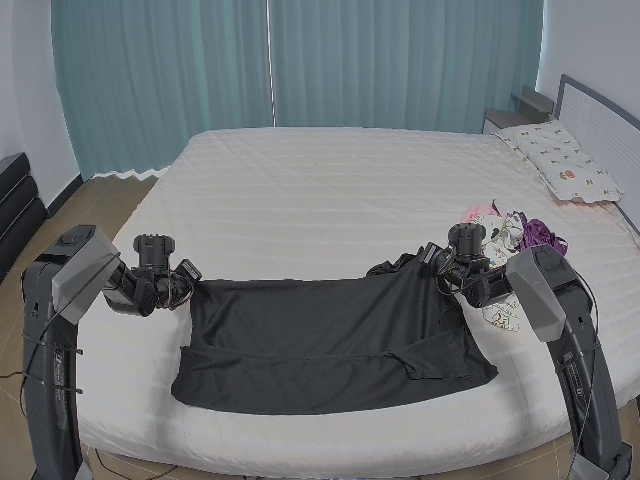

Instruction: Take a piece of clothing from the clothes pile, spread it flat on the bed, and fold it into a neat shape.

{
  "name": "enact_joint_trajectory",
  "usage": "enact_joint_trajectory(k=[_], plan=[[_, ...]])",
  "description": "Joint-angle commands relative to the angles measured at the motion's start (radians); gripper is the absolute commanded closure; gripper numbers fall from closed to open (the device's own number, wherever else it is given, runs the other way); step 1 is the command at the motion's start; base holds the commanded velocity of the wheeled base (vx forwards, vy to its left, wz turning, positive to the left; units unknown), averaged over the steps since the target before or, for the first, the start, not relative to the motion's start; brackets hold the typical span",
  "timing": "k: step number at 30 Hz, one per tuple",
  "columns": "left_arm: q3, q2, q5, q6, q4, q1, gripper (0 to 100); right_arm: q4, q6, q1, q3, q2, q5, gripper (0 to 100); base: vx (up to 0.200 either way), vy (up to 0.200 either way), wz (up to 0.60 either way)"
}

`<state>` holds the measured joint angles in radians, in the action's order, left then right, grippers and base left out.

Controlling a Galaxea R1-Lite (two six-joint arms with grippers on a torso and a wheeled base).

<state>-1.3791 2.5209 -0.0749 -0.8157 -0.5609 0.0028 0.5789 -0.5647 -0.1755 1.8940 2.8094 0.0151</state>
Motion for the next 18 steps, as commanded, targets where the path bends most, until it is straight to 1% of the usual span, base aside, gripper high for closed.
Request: enact_joint_trajectory(k=[1,6,12,14,18], plan=[[0.000,0.003,0.000,0.000,-0.001,0.000,100,-0.010,0.002,-0.001,-0.032,-0.007,0.000,0,0.000,0.000,0.00],[-0.001,0.003,0.000,0.000,-0.001,0.002,100,0.001,0.006,0.007,-0.104,-0.050,-0.012,0,0.000,0.000,0.00],[-0.001,0.003,0.000,0.000,0.001,0.000,100,0.001,0.008,0.018,-0.108,-0.051,-0.021,0,0.000,0.000,0.00],[0.000,0.003,0.000,0.000,0.001,0.000,100,0.001,0.005,0.025,-0.112,-0.048,-0.050,0,0.000,0.000,0.00],[0.000,0.003,0.000,0.000,0.001,0.000,100,0.004,0.006,0.031,-0.110,-0.030,-0.073,0,0.000,0.000,0.00]])
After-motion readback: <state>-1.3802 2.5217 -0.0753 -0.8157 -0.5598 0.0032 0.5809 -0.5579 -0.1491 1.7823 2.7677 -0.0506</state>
